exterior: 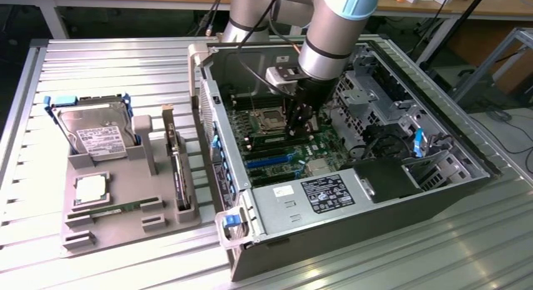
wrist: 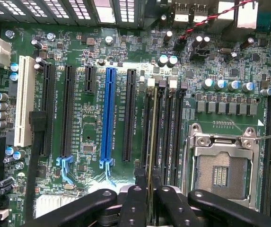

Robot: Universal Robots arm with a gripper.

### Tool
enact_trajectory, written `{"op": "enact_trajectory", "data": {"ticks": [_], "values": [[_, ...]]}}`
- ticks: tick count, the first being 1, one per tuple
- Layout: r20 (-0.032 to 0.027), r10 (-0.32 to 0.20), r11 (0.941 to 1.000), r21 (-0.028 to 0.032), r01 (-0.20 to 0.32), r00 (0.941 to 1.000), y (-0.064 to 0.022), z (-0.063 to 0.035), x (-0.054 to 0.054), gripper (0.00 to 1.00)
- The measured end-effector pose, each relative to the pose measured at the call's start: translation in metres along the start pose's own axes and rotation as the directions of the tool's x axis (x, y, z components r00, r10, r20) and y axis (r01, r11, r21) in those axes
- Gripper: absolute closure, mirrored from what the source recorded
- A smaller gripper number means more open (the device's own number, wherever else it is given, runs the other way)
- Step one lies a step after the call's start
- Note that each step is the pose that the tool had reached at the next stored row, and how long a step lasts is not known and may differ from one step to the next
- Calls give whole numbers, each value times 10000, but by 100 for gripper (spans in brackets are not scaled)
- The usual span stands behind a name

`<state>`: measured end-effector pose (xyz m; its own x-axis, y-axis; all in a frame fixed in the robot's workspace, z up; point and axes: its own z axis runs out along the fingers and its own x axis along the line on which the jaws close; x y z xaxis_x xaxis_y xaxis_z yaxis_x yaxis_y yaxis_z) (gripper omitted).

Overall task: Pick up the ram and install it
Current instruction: 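Insert the ram into the slot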

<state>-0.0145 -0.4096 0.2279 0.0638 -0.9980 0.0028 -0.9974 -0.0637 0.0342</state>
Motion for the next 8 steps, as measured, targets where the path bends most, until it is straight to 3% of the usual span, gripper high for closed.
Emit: {"op": "enact_trajectory", "data": {"ticks": [1,8], "values": [[-29,0,10000,-41,0,10000,0,-1,0,86],[-29,-34,10000,-72,33,10000,1,-6,2,86]]}}
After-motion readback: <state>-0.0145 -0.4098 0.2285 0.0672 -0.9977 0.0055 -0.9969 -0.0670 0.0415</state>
